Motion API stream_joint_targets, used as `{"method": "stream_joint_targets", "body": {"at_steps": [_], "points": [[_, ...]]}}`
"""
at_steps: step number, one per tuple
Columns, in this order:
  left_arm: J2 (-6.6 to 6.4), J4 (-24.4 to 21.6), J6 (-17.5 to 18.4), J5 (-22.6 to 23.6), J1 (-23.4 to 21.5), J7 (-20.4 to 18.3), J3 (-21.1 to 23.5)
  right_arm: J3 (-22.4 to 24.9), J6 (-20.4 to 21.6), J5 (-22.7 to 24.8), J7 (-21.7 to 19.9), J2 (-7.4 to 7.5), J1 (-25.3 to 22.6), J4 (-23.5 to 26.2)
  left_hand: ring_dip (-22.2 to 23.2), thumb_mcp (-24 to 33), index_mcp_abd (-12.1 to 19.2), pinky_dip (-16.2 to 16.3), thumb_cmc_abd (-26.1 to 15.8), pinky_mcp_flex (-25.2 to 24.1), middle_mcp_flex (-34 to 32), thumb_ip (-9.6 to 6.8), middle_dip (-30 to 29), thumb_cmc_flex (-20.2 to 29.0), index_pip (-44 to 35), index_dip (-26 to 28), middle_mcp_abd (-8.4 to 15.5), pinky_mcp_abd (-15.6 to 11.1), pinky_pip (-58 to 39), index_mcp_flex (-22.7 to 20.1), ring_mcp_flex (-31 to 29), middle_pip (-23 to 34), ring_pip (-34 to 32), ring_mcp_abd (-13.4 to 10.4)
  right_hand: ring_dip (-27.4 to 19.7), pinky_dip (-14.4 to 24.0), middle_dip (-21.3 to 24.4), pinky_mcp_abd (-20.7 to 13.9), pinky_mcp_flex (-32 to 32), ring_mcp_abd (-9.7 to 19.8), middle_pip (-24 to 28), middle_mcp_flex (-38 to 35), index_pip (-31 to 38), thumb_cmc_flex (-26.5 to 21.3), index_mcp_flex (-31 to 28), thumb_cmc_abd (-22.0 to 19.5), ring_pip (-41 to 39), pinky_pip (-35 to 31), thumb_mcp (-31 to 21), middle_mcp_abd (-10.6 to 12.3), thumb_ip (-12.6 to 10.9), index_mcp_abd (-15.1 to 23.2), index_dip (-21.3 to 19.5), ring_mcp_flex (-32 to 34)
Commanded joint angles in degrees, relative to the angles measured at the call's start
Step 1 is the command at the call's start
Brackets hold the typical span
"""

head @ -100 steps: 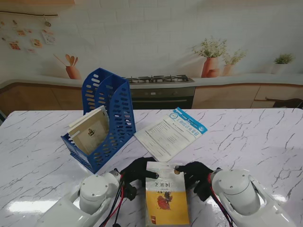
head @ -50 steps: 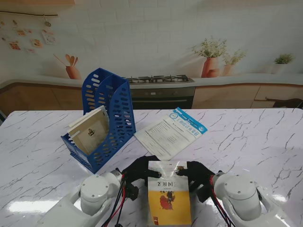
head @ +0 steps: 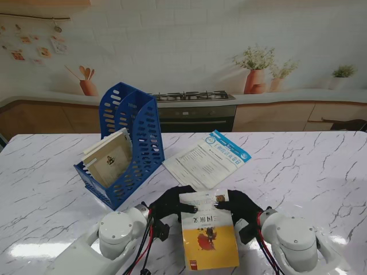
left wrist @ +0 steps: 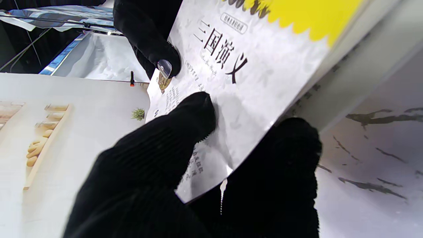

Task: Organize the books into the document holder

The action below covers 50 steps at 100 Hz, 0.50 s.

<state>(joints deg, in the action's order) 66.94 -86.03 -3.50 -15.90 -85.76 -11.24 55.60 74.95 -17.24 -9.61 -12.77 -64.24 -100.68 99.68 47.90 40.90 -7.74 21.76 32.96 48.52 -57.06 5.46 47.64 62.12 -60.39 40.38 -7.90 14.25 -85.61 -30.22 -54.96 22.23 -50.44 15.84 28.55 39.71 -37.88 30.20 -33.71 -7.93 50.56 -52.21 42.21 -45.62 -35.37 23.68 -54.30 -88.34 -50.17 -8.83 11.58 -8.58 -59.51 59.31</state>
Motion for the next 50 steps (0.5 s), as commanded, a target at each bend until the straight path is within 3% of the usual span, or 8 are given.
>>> {"method": "stream_joint_targets", "body": {"at_steps": [1,4,8,12,17,22,42,50], "points": [[0.04,-1.6,2.5,1.6,-0.7,-0.8,0.1,0.3,0.9,0.2,-0.9,-0.43,-0.7,2.5,-1.2,-0.8,3.7,3.6,-2.7,-5.4,-0.5,0.01,-2.0,5.6,1.3,-4.0,-0.7,-0.6,-3.7,0.5,2.2,-4.3,1.9,2.1,5.7,2.4,-5.0,-7.9,-2.0,7.6,8.9,-1.8,14.9,-8.7,-10.8,-7.7,-14.1,-4.1,-9.6,3.4,-2.5,16.4,-9.4,7.1],[-0.10,-2.0,2.9,2.4,-0.9,-0.6,0.2,0.5,1.2,0.4,-0.9,-0.38,-0.9,3.0,-1.5,-2.0,3.6,4.9,-2.6,-7.2,0.0,0.17,-2.3,4.6,1.9,-4.9,-0.8,-0.8,-3.5,1.0,3.7,-5.6,3.2,2.3,6.4,3.4,-6.4,-8.2,-2.5,8.1,10.1,-1.5,15.9,-9.0,-10.6,-8.0,-16.4,-4.9,-9.4,3.4,-2.3,16.8,-10.4,7.2],[-0.27,-2.8,3.4,3.6,-1.3,-0.3,0.5,0.8,1.5,0.6,-0.7,-0.39,-1.2,3.7,-4.3,-2.9,2.9,10.5,-2.7,-11.8,2.2,0.07,-3.4,2.6,3.4,-6.9,-1.4,2.1,-0.8,1.8,7.4,-6.2,4.7,3.7,7.2,4.6,-8.0,-8.4,-2.9,8.8,11.2,-1.2,17.1,-9.3,-10.5,-8.3,-18.8,-5.7,-9.3,3.4,-2.1,17.1,-11.3,7.5],[-0.51,-3.5,3.8,5.1,-1.7,0.1,0.8,1.3,1.8,0.8,-0.8,-0.28,-1.6,4.5,-5.8,-2.5,1.7,14.5,-3.7,-17.8,8.0,-0.23,-8.0,-0.4,7.0,-8.5,-2.4,4.2,1.7,2.3,11.5,-1.6,7.5,4.4,7.8,5.3,-9.1,-8.6,-3.2,9.4,11.9,-1.1,18.0,-9.5,-10.4,-8.6,-20.4,-6.1,-9.1,3.4,-2.0,17.2,-11.8,7.6],[-0.73,-4.7,4.1,7.2,-2.2,0.9,1.3,2.1,2.0,1.3,-1.2,-0.09,-2.2,5.6,-7.6,-2.9,0.3,16.9,-4.4,-23.4,13.2,-0.40,-12.4,-2.4,11.3,-10.3,-3.1,5.8,4.9,2.3,15.4,1.7,10.7,5.0,8.8,6.7,-10.9,-9.0,-3.7,10.2,12.6,-0.7,19.1,-9.8,-10.1,-9.1,-22.7,-6.7,-8.6,3.6,-1.9,17.4,-12.5,7.7],[-0.91,-5.9,4.3,9.3,-2.9,1.8,1.9,2.8,2.4,2.1,-1.6,0.12,-2.6,6.5,-9.3,-3.5,-0.5,17.7,-5.0,-28.0,17.0,-0.47,-19.4,-4.2,14.6,-11.6,-3.8,6.9,8.7,1.9,18.7,3.1,13.9,5.4,9.9,8.1,-13.0,-9.2,-4.5,11.3,13.4,-0.4,20.6,-10.2,-9.9,-9.7,-25.1,-7.4,-8.3,3.6,-1.8,18.1,-13.3,8.1],[-1.40,-10.9,4.2,13.9,-5.5,3.9,5.1,5.3,4.0,5.7,-3.0,0.86,-3.5,9.0,-12.8,-4.5,-2.1,15.6,-8.6,-37.0,21.7,-2.85,-22.7,-9.4,23.8,-15.0,-4.7,8.4,16.7,1.2,25.6,-0.1,21.8,6.1,12.0,9.8,-16.5,-9.7,-5.2,12.8,14.1,0.2,23.7,-10.9,-10.0,-10.8,-28.2,-7.7,-7.3,4.0,-1.6,19.7,-14.5,8.2],[-1.59,-12.7,4.2,15.8,-6.4,4.5,6.4,6.2,4.7,6.8,-4.4,1.29,-3.6,9.6,-13.9,-5.8,-1.8,14.0,-8.7,-39.8,23.2,-2.87,-23.3,-10.4,26.2,-15.9,-4.6,8.5,20.0,1.4,27.6,-1.4,24.3,6.1,12.7,10.1,-17.4,-9.7,-5.3,13.3,14.3,0.4,24.5,-11.2,-10.2,-11.1,-28.9,-7.6,-7.0,4.1,-1.4,20.2,-14.9,8.2]]}}
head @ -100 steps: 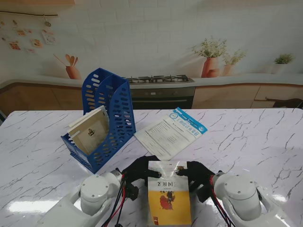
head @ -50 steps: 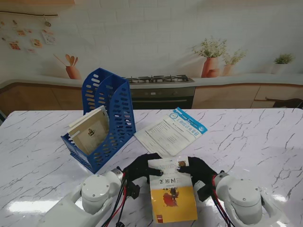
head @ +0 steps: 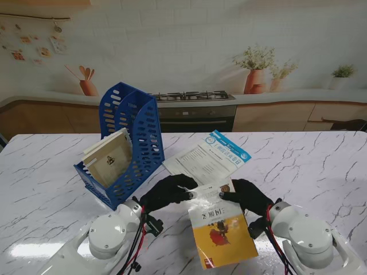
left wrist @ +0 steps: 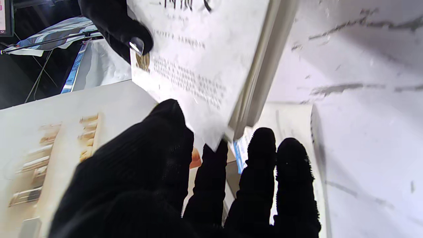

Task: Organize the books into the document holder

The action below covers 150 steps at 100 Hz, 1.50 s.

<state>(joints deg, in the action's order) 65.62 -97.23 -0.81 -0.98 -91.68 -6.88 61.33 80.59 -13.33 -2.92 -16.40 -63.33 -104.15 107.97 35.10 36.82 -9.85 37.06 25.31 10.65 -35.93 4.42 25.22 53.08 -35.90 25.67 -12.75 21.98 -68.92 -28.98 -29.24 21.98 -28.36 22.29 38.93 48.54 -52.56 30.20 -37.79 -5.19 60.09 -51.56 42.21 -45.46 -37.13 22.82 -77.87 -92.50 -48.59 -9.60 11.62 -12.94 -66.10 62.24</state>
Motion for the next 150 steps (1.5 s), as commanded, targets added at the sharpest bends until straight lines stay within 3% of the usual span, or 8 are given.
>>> {"method": "stream_joint_targets", "body": {"at_steps": [1,19,56,92,102,117,129,150], "points": [[-0.30,-1.7,1.5,1.0,-0.6,0.2,0.8,0.7,0.9,0.3,-0.9,0.44,-0.1,1.4,-1.3,-1.9,0.3,-1.5,-1.0,-2.4,2.2,-1.81,-0.9,-1.5,1.9,-1.2,0.3,0.8,3.8,0.2,2.3,-1.3,2.6,-0.4,2.4,1.3,-2.9,-9.7,-1.2,10.6,4.8,-0.3,24.5,-11.3,-8.4,-10.3,-5.4,-3.4,-8.6,4.9,-1.4,24.6,-8.3,5.3],[-0.98,-3.5,1.8,3.5,-0.6,-1.0,2.7,1.0,3.1,4.0,-2.5,1.14,0.5,1.2,-5.4,-6.6,1.6,-11.3,-1.7,-15.3,6.7,-1.69,-2.6,-3.3,6.0,-2.5,0.3,-2.5,20.8,1.1,9.7,-5.2,11.4,-1.6,3.3,1.6,-3.8,-10.0,-1.0,10.8,4.7,0.1,24.9,-11.5,-8.3,-10.6,-6.0,-3.3,-8.0,5.2,-1.5,25.2,-8.5,4.6],[-1.98,1.5,7.9,2.2,6.7,-7.0,0.0,0.6,5.1,4.5,-4.1,1.63,1.2,2.2,-12.1,-13.6,3.5,-20.6,-1.3,-14.3,14.0,-1.27,-6.8,-7.9,14.9,-6.2,2.1,-11.8,51.8,2.8,18.0,-12.1,21.0,-4.0,4.3,2.4,-5.0,-10.5,-0.2,10.8,4.4,0.5,25.4,-11.8,-7.9,-10.9,-6.3,-2.8,-7.5,5.3,-1.4,25.4,-8.8,4.1],[-3.01,8.3,11.4,-1.4,13.7,-14.8,-4.6,0.5,7.7,5.0,-4.5,1.86,1.9,4.1,-12.9,-13.9,-0.3,-17.6,-0.3,-14.1,16.6,-0.87,-6.8,-12.4,19.5,-7.0,0.7,-10.5,58.8,4.8,19.6,-13.5,21.7,-3.5,4.6,3.1,-5.4,-10.4,0.1,10.9,4.2,0.6,25.3,-11.8,-8.0,-11.0,-6.1,-2.4,-7.3,5.5,-1.4,25.4,-8.8,4.0],[-2.85,9.5,12.8,-1.7,14.2,-14.3,-5.3,0.2,7.9,5.2,-4.5,1.89,2.3,4.1,-8.8,-11.1,-2.2,-10.2,1.0,-10.6,12.4,-0.39,-3.7,-13.2,17.0,-4.3,0.3,-7.9,47.8,3.3,12.0,-10.3,17.0,-2.9,4.7,3.3,-5.5,-10.4,0.2,10.8,4.1,0.6,25.3,-11.8,-7.9,-11.0,-6.1,-2.3,-7.2,5.5,-1.4,25.6,-8.8,4.0],[-2.82,10.1,13.9,-3.2,14.7,-15.1,-6.2,-0.5,7.6,5.3,-4.6,1.89,3.4,3.6,0.6,-7.1,-3.3,0.8,2.8,-6.0,7.4,0.04,2.8,-13.0,7.3,2.9,-0.4,-5.0,13.0,1.6,2.5,-2.7,5.6,-4.3,4.7,3.5,-5.5,-10.4,0.4,10.8,4.1,0.6,25.2,-11.8,-7.9,-11.1,-6.0,-2.1,-7.1,5.5,-1.4,25.7,-8.8,3.9],[-2.85,10.6,14.4,-3.5,15.2,-15.5,-7.1,-0.9,7.6,5.7,-4.8,1.96,4.2,3.2,7.8,-4.5,-3.6,3.5,4.0,4.0,6.0,0.31,7.1,-13.0,0.2,7.9,-0.5,-6.0,-1.2,2.7,-2.3,1.9,-3.9,-5.5,4.8,3.7,-5.5,-10.3,0.8,10.8,4.0,0.6,25.1,-11.8,-7.8,-11.2,-6.1,-2.1,-7.0,5.6,-1.5,25.8,-8.8,3.8],[-2.42,11.3,14.4,-5.2,15.7,-15.4,-8.4,-1.4,7.3,6.0,-5.7,2.16,5.3,2.6,18.7,-0.1,-2.4,0.4,5.9,26.8,-0.1,0.73,14.2,-11.6,-12.4,16.0,0.4,-14.6,-22.6,2.1,-14.3,11.5,-22.2,-10.2,4.8,4.0,-5.6,-10.4,1.0,10.9,3.8,0.9,25.0,-11.7,-7.6,-11.4,-6.0,-1.9,-6.7,5.8,-1.5,25.8,-8.8,3.6]]}}
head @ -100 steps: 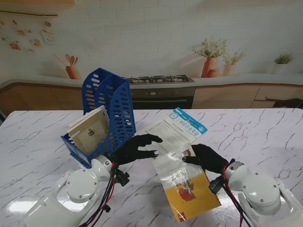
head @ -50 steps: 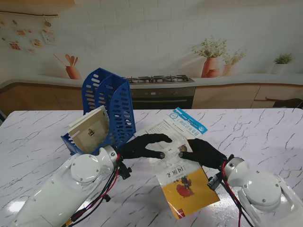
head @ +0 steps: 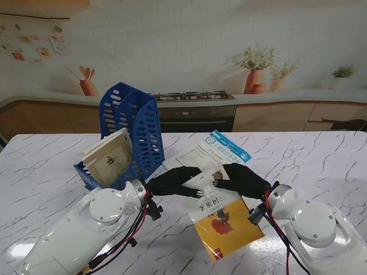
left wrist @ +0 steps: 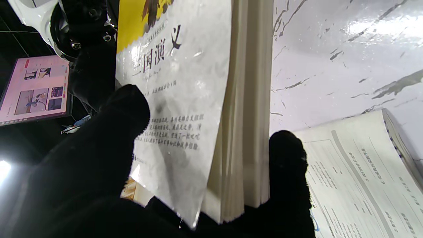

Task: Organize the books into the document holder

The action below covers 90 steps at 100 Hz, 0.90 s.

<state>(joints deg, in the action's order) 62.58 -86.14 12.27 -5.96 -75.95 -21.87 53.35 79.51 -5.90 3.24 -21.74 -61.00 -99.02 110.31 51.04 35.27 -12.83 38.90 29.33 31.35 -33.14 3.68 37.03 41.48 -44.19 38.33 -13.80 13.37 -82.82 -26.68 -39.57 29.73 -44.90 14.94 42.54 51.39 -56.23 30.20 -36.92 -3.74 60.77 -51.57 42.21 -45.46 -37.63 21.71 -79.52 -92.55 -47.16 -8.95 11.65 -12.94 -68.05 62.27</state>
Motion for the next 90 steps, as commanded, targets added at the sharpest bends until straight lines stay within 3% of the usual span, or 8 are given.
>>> {"method": "stream_joint_targets", "body": {"at_steps": [1,16,26,35,47,57,72,90], "points": [[0.64,0.2,1.3,-0.3,0.0,-0.3,-0.5,-0.3,-0.1,-0.2,-0.4,-0.16,0.2,0.2,3.3,1.7,0.9,-1.9,2.0,7.5,-3.6,1.47,2.9,0.2,-5.3,4.1,1.6,-6.8,-9.8,-0.4,-5.0,4.6,-7.0,-3.3,1.2,1.2,-2.0,-10.4,0.2,9.4,3.2,0.9,25.0,-11.8,-7.1,-10.3,-4.3,-1.8,-8.1,5.2,-1.6,25.8,-6.9,3.6],[1.90,0.5,0.3,-1.2,-0.6,3.4,-1.0,-0.7,-0.1,-0.3,-0.7,-0.12,0.9,-0.1,2.4,-2.1,8.7,-16.2,6.3,29.1,-17.3,4.61,13.9,9.4,-26.7,8.3,4.6,-20.0,-22.9,-4.5,-22.3,12.3,-21.0,-10.9,1.2,1.3,-2.0,-10.6,1.0,9.2,2.8,1.1,24.7,-11.8,-6.8,-10.3,-3.9,-1.4,-7.8,5.3,-1.7,25.8,-6.8,2.9],[2.48,0.9,0.3,-2.0,-0.8,4.9,-1.2,-1.1,0.2,-0.6,-0.3,-0.23,1.3,-0.4,-0.7,1.2,10.1,-10.7,7.8,31.2,-25.5,4.51,8.9,12.5,-33.9,10.4,4.4,-27.6,-27.7,-9.7,-32.3,1.3,-21.9,-13.5,1.0,1.4,-1.8,-10.4,1.9,8.6,2.1,1.4,24.2,-11.7,-6.6,-10.2,-2.9,-0.8,-7.6,5.7,-1.6,25.8,-6.6,2.3],[2.69,1.3,1.0,-3.3,-0.9,5.0,-1.2,-1.4,0.7,-0.6,0.2,-0.35,1.7,-0.8,-1.3,7.4,6.2,-6.4,10.2,31.4,-32.5,1.96,5.8,16.6,-35.4,19.7,2.5,-27.2,-28.1,-12.0,-33.1,-10.2,-24.3,-13.3,0.9,1.5,-1.5,-10.3,2.4,8.1,1.2,1.4,23.1,-11.6,-6.4,-10.0,-2.0,-0.3,-7.6,5.8,-1.6,25.8,-6.0,2.0],[2.87,0.7,0.2,-4.7,-1.6,5.1,-0.6,-1.6,1.1,-0.6,-0.1,-0.28,2.2,-1.2,-4.0,18.2,5.8,-4.3,10.9,31.5,-34.5,-1.88,6.5,16.5,-35.3,35.2,2.9,-26.1,-29.1,-12.8,-33.2,-8.0,-27.6,-13.2,0.2,1.3,0.5,-10.2,3.5,6.7,-1.0,1.0,19.5,-11.0,-5.8,-9.7,0.9,0.9,-7.4,6.0,-2.2,25.2,-3.5,1.5],[2.89,-0.1,-0.1,-5.9,-2.4,4.9,0.2,-1.7,1.1,-1.1,0.6,-0.49,2.2,-1.6,-5.0,22.3,6.6,-3.6,13.0,31.6,-35.8,-4.35,10.2,17.1,-35.2,39.4,4.7,-25.6,-30.2,-13.4,-33.3,-6.6,-29.5,-13.1,-1.6,0.4,4.8,-9.6,4.9,4.2,-4.8,1.1,14.3,-10.4,-5.2,-8.5,6.2,2.8,-8.2,5.5,-2.3,22.6,1.4,0.3],[2.91,-1.8,-1.9,-7.0,-3.8,5.0,1.7,-1.3,1.3,-2.5,0.9,-0.69,2.0,-2.3,-6.1,23.9,6.9,-3.6,13.6,31.6,-37.1,-7.89,14.7,17.8,-34.9,42.2,6.1,-24.9,-30.8,-13.8,-33.3,-7.1,-30.7,-13.1,-4.0,-0.9,14.5,-8.8,7.8,2.8,-18.3,3.4,7.5,-4.2,3.1,-1.7,14.3,5.3,-0.5,2.1,-1.4,16.9,26.6,-3.5],[2.98,-3.4,-3.1,-6.7,-5.2,6.2,3.0,-0.6,1.1,-3.4,2.4,-1.14,1.5,-2.7,-6.4,25.0,6.5,-3.5,13.5,31.6,-37.2,-10.56,16.3,17.4,-35.2,42.9,7.1,-24.4,-31.4,-14.2,-33.4,-5.6,-31.6,-12.7,-7.4,-2.2,19.5,-7.5,10.1,0.5,-21.8,6.9,3.5,1.7,6.2,0.9,23.7,7.7,7.4,1.8,-1.3,13.5,34.0,-6.8]]}}
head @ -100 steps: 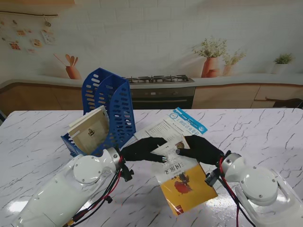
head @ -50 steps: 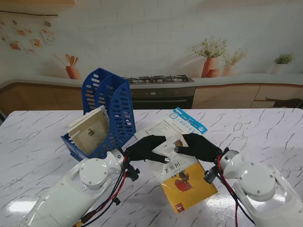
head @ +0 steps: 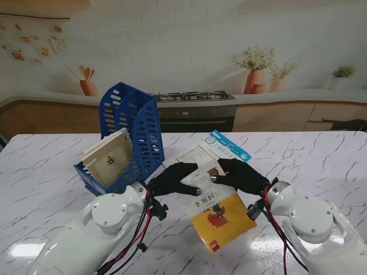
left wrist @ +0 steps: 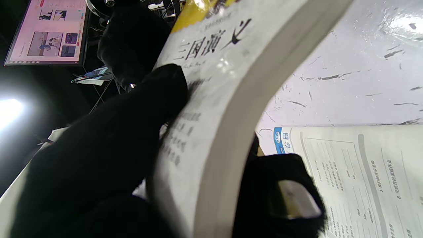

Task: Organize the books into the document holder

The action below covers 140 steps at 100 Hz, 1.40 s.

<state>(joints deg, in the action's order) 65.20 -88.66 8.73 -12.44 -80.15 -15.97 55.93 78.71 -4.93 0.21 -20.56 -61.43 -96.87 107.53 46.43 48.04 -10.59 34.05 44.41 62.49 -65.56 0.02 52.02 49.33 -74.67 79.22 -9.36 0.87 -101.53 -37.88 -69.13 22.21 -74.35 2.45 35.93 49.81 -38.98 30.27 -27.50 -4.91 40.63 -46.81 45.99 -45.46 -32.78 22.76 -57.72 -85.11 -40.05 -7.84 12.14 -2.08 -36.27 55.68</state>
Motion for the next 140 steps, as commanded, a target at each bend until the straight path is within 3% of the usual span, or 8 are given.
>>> {"method": "stream_joint_targets", "body": {"at_steps": [1,8,16,23,38,70,140], "points": [[0.39,-1.0,0.2,-0.3,-1.1,0.4,0.5,0.2,0.1,-0.4,1.3,-0.74,-0.6,0.0,-1.8,12.3,4.1,1.4,-1.6,0.5,-4.8,-7.16,1.3,9.5,-4.7,2.0,2.8,-11.8,-12.8,-3.1,-3.8,2.0,-2.2,-0.1,-1.0,-0.7,2.7,-7.5,0.7,1.7,-1.9,2.3,-0.9,2.0,1.3,-0.3,2.3,0.5,0.5,0.6,-1.9,2.5,2.3,-0.3],[0.30,-1.9,-0.3,-0.3,-1.6,0.4,1.2,0.4,-0.2,-0.2,2.8,-1.07,-0.9,0.1,-2.1,12.8,5.3,1.3,-2.0,0.5,-4.4,-8.18,1.6,9.1,-4.6,2.1,4.3,-12.1,-12.7,-3.0,-3.8,3.2,-2.3,-0.7,-1.5,-1.4,4.6,-7.1,1.7,1.3,-2.5,2.9,-5.3,3.7,0.3,-1.3,4.8,1.8,1.8,0.4,-2.3,1.7,0.9,-1.2],[0.22,-2.9,-1.0,0.4,-2.2,0.9,2.0,0.9,-1.1,0.2,4.9,-1.54,-1.5,0.4,-2.5,14.0,5.5,1.2,-2.4,0.5,-4.0,-6.93,1.1,8.9,-4.8,1.8,5.1,-12.1,-12.8,-3.4,-3.8,5.2,-2.7,-0.9,-1.9,-1.9,4.6,-6.9,2.5,1.1,-2.4,3.2,-7.1,5.5,-0.1,-2.9,6.1,2.9,3.0,0.3,-2.7,1.3,0.6,-1.8],[0.13,-3.8,-1.9,0.7,-2.7,1.1,2.9,1.5,-1.8,0.3,6.9,-2.01,-2.1,0.6,-2.5,14.6,5.1,1.3,-2.3,0.5,-4.3,-6.95,1.1,8.8,-4.9,1.8,5.1,-11.9,-13.1,-3.8,-3.8,5.7,-3.0,-0.5,-2.0,-2.6,4.1,-6.5,3.0,0.8,-1.9,3.6,-10.1,5.8,-0.9,-3.4,7.0,3.4,4.5,0.1,-3.6,0.9,-2.1,-2.2],[-0.04,-6.3,-4.1,1.0,-4.1,1.3,5.2,3.1,-2.2,1.4,9.4,-2.55,-3.4,0.5,-2.6,14.9,5.0,1.2,-2.3,0.5,-4.3,-6.92,1.2,8.8,-5.0,1.8,5.0,-11.7,-13.1,-3.8,-3.8,5.9,-3.2,-0.3,-3.5,-3.6,4.6,-5.7,4.5,0.3,-2.9,4.4,-14.6,8.0,-2.1,-4.6,11.3,5.4,5.9,0.2,-4.7,0.3,-3.6,-3.6],[-0.83,-16.4,-10.2,7.5,-8.9,3.3,13.3,6.0,-3.5,3.0,12.1,-3.14,-4.8,0.5,-2.8,14.7,5.1,1.1,-2.6,0.5,-4.2,-7.07,1.1,8.6,-4.9,1.8,5.2,-11.8,-13.0,-3.6,-3.8,5.8,-3.2,-0.6,-4.1,-4.3,4.5,-5.3,5.1,0.2,-2.7,4.1,-15.6,7.9,-2.7,-5.2,13.3,6.5,7.5,0.3,-5.0,0.4,-4.7,-3.6],[-1.49,-35.6,-22.1,18.5,-21.3,5.2,30.1,5.5,-6.4,3.1,14.9,-3.87,-4.4,0.6,-2.8,14.1,5.1,1.0,-2.9,0.5,-4.2,-7.84,1.0,8.5,-4.7,1.8,5.0,-12.0,-13.2,-3.3,-3.8,5.5,-3.2,-0.4,-4.1,-4.8,4.4,-4.6,5.3,-0.4,-2.8,3.8,-16.3,8.7,-3.3,-5.0,13.8,6.8,7.5,0.3,-5.4,0.7,-5.5,-3.3]]}}
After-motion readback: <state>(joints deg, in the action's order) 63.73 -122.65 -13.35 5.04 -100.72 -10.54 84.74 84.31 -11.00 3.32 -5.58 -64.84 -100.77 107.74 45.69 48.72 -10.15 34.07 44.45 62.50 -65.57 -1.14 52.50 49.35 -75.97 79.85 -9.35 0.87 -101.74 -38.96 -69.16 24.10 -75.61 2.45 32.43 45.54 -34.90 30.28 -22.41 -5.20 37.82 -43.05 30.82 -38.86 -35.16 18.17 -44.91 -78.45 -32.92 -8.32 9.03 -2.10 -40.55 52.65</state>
